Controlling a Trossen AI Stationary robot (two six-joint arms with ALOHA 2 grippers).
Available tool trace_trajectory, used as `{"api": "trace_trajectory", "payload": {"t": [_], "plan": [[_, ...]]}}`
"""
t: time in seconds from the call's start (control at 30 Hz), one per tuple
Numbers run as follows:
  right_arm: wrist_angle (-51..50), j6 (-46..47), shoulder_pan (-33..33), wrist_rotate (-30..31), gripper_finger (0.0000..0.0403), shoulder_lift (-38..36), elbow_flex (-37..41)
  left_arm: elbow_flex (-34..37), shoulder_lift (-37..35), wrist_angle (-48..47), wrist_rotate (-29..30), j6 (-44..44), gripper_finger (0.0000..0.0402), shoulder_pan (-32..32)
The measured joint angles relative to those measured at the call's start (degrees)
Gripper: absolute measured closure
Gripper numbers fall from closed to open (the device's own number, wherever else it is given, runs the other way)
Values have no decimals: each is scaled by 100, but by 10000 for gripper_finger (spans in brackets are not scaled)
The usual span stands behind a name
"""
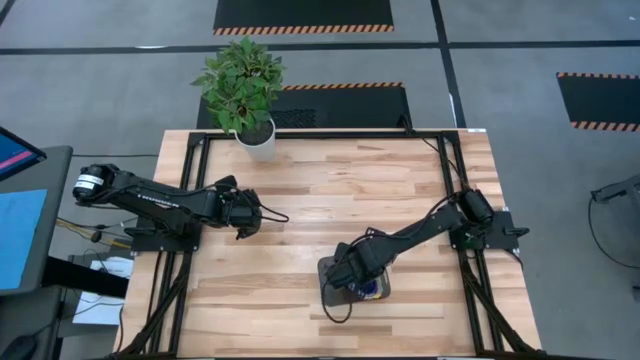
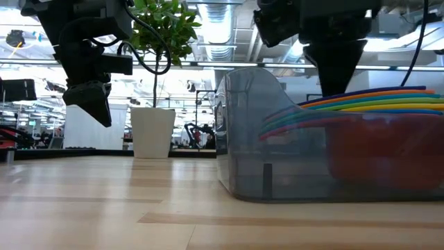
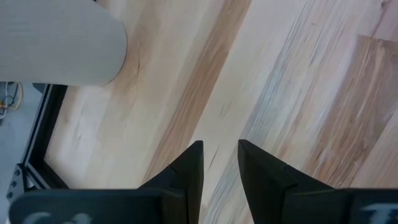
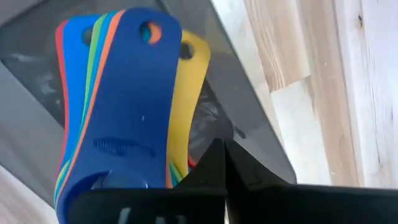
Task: Nest measuring cups in basket
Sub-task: Adjust the nested measuring cups in the black bin
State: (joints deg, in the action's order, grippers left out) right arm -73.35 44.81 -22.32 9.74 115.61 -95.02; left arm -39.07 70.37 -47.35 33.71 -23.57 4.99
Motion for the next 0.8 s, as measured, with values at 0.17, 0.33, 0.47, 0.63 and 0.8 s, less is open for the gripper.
{"api": "trace_trajectory", "payload": {"t": [0.17,0.33,0.47,0.63,0.8], "plan": [[187,-169,-1,9,384,0,0,0,0,45,2,2,310,0],[122,-170,-3,7,379,0,0,0,0,46,7,2,310,1],[121,-170,1,41,396,0,0,0,0,58,9,49,310,2],[106,582,30,70,387,0,0,0,0,61,11,57,310,2],[160,504,25,8,377,0,0,0,0,94,11,198,310,2]]}}
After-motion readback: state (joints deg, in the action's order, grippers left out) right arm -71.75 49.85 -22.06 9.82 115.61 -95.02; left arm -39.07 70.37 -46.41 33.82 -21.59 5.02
